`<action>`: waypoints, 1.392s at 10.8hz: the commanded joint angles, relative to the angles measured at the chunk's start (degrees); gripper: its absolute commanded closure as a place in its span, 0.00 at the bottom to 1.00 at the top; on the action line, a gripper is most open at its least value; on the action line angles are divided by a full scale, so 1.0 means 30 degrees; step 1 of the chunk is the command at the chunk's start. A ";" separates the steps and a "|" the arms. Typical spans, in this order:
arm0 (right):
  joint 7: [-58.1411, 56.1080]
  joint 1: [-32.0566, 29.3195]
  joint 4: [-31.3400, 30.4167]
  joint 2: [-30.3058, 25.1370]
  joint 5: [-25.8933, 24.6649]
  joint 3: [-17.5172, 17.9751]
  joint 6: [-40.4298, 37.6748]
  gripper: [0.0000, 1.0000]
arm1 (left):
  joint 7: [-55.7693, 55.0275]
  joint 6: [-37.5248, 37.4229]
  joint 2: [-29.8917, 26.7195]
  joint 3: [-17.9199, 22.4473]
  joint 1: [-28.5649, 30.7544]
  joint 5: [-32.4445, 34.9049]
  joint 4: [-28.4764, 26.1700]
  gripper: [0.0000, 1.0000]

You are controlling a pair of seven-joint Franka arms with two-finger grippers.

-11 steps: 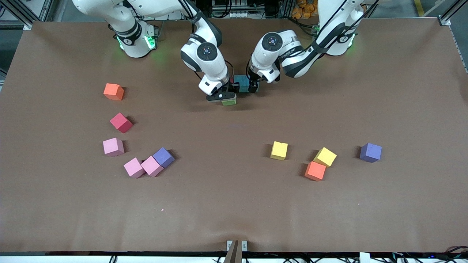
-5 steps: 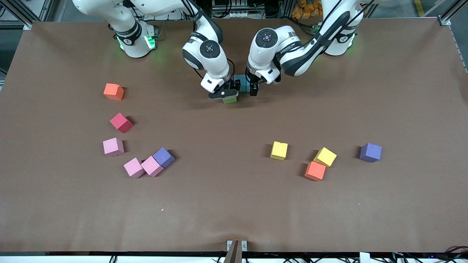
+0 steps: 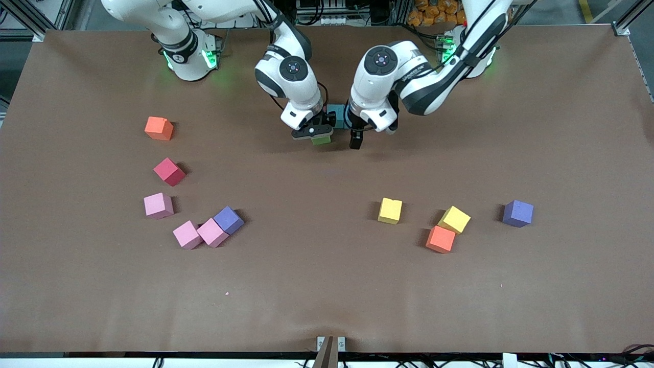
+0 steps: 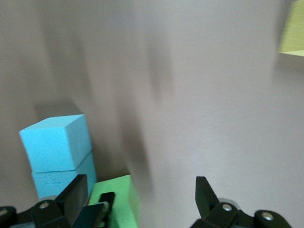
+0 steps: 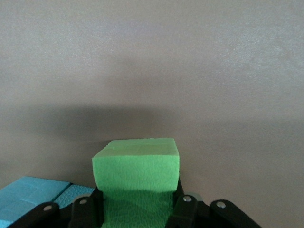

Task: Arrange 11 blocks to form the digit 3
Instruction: 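Open both grippers, releasing the green and cyan blocks, and lift away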

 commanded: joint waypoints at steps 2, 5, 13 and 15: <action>0.1009 0.0213 -0.0089 0.0545 -0.0469 -0.0127 0.0181 0.64 | 0.5300 -0.2158 -0.0045 0.0456 0.0535 0.0268 0.1908 0.00; 0.1560 0.0212 -0.0089 0.0574 -0.0994 -0.0186 0.0181 0.65 | 1.0748 -0.3595 0.0013 0.0457 0.1647 0.0239 0.3460 0.00; 0.3790 0.0154 0.0058 0.0867 -0.2754 -0.0215 0.0152 0.04 | 2.0130 -0.4625 0.3316 0.1452 0.2413 0.0967 0.8234 0.00; 0.3792 0.0154 0.0058 0.0838 -0.2754 -0.0215 0.0064 0.00 | 2.0931 -0.4625 0.4869 0.1483 0.1974 0.2165 0.9525 0.00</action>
